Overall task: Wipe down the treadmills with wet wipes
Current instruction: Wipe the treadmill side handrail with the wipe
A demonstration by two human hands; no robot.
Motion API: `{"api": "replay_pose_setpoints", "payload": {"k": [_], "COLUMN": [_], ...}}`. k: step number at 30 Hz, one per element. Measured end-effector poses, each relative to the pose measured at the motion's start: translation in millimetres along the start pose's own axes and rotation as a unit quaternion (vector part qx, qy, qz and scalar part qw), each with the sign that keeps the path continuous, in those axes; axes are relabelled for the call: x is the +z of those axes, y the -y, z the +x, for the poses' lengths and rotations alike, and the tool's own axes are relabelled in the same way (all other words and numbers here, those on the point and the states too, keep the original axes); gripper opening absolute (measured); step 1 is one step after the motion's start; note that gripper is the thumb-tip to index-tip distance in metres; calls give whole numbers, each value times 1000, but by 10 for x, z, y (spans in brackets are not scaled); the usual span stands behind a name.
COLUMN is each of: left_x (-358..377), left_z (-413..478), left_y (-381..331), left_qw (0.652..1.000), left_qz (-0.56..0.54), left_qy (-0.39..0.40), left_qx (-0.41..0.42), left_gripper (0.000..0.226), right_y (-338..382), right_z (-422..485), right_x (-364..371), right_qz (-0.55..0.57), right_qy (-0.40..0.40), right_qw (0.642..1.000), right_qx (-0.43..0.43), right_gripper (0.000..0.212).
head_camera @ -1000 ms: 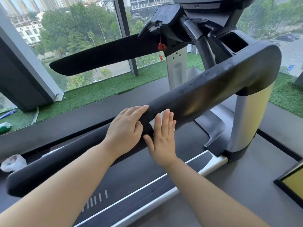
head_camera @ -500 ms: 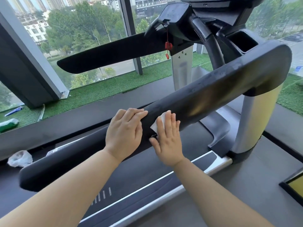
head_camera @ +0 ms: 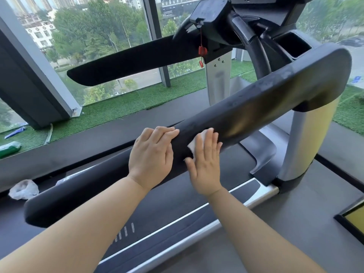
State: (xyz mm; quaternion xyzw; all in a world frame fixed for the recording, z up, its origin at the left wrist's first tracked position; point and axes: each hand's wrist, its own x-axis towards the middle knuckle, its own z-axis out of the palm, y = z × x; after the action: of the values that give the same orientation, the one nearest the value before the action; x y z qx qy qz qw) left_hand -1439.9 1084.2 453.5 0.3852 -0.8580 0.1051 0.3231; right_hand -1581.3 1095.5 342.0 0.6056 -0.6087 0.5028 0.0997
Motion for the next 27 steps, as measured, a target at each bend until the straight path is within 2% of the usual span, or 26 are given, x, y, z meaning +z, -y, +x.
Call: {"api": "replay_pose_setpoints", "payload": {"k": [3, 5, 8, 10, 11, 14, 18, 19, 22, 24, 27], "left_x": [11, 13, 23, 25, 26, 29, 32, 33, 38, 36, 26], "left_z": [-4, -8, 4, -4, -6, -13, -15, -14, -16, -19, -25], "left_y": [-5, -9, -9, -2, 4, 15, 22, 24, 26, 27, 39], "left_qw": [1000, 1000, 1000, 1000, 1000, 1000, 1000, 1000, 1000, 1000, 1000], "left_qz": [4, 7, 12, 15, 14, 11, 19, 22, 28, 28, 24], "left_qy": [-7, -7, -7, -7, -8, -7, -5, -6, -5, 0, 5], "left_qx": [-1, -4, -4, 0, 2, 9, 11, 10, 10, 12, 16], "left_gripper": [38, 38, 38, 38, 37, 36, 35, 35, 35, 36, 37], "right_y": [-28, 168, 394, 272, 164, -105, -2, 96, 287, 190, -62], "right_z": [198, 192, -106, -226, -204, -6, 115, 73, -274, -400, -239], "right_x": [-91, -39, 136, 192, 184, 74, 51, 89, 253, 284, 213], "right_qz": [90, 124, 93, 61, 54, 82, 182, 193, 172, 145, 127], "right_qy": [-28, -34, 9, 16, 12, -29, -67, -56, 3, 21, -9], "right_qw": [982, 971, 991, 998, 998, 990, 954, 953, 978, 986, 981], "right_qx": [166, 200, 96, 30, 24, 107, 229, 228, 119, 81, 144], "right_gripper": [68, 71, 72, 68, 68, 70, 69, 71, 76, 72, 68]}}
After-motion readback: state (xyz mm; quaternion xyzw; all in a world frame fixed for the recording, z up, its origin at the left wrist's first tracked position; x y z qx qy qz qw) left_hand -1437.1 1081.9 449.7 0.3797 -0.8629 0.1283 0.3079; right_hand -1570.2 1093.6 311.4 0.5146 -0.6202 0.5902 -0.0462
